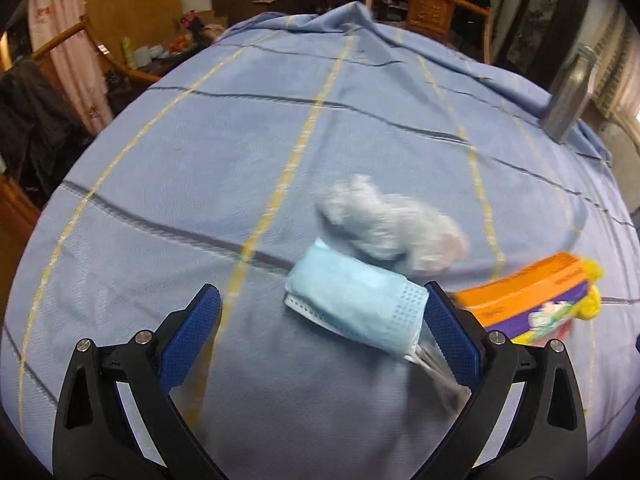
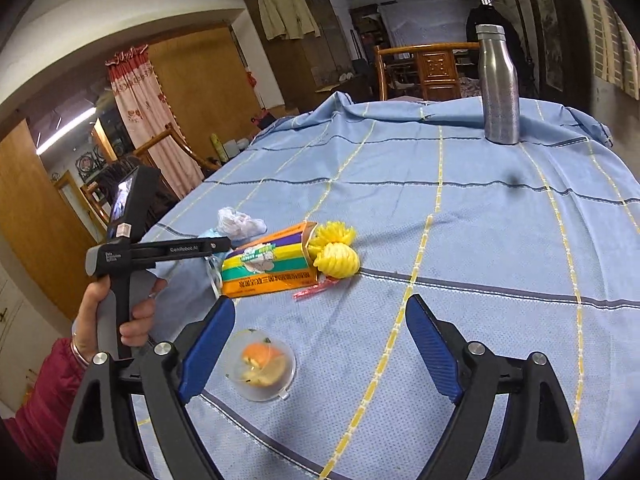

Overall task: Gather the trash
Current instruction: 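Grasp the blue face mask with the left gripper and lift it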

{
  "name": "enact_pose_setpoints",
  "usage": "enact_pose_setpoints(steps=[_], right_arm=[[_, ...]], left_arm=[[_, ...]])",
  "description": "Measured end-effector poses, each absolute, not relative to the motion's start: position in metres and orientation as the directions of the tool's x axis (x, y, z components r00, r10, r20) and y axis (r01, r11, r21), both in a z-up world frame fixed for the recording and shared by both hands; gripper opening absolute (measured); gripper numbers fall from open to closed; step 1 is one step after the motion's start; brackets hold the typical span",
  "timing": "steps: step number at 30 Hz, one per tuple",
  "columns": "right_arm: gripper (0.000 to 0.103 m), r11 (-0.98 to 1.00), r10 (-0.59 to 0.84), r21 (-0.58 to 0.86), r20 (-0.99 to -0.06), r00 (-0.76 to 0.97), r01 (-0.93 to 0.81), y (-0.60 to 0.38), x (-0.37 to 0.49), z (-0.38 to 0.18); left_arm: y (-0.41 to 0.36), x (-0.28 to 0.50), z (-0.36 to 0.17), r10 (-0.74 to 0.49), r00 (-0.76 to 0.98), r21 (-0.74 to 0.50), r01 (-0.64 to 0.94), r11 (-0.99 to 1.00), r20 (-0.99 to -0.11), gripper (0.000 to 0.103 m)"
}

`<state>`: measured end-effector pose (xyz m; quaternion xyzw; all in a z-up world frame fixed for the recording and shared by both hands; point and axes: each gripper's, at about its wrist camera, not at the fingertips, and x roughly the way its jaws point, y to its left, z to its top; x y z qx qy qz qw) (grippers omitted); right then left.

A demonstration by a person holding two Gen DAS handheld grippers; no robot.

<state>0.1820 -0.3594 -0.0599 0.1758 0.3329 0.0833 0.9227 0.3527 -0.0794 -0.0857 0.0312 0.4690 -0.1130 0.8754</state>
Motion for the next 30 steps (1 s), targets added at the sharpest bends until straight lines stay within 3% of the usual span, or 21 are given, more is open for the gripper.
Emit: enact_pose_setpoints(steps=[4,6,10,24,25,27,30], right_arm=[[0.086,0.928,0.257,0.371,-0.589,0.766,-0.026,-0.36,0.18,-0.06],[0.087,0.927,0.257,0.374,-0.589,0.766,-0.023,-0.36,0.18,-0.061],[0.087,0.928,0.265,0.373,-0.598,0.756,-0.03,-0.357,0.181,-0.062],[0.091,0.927,0.277,0.373,-0.611,0.742,-0.039,-0.353,0.182,-0.064],[0.091,0.928,0.276,0.369,-0.611,0.742,-0.041,-0.352,0.182,-0.064],[0.091,0.93,0.277,0.366,-0.613,0.74,-0.045,-0.351,0.182,-0.064],[0.091,0.925,0.291,0.377,-0.614,0.733,-0.052,-0.35,0.183,-0.065]], left_arm=[[-0.04,0.357,-0.078,-0.063,0.579,-0.04,0.053,0.998,-0.813,0.096],[-0.022,0.356,-0.071,-0.077,0.602,-0.096,0.0,0.995,-0.795,0.096],[-0.018,0.356,-0.073,-0.201,0.565,-0.205,0.057,0.977,-0.8,0.096],[-0.062,0.37,-0.085,-0.129,0.556,-0.048,0.157,0.986,-0.821,0.096],[-0.062,0.369,-0.086,-0.135,0.556,-0.052,0.162,0.985,-0.82,0.094],[-0.062,0.368,-0.084,-0.166,0.558,-0.073,0.185,0.98,-0.813,0.071],[-0.053,0.361,-0.07,-0.251,0.586,-0.154,0.211,0.965,-0.77,0.062]])
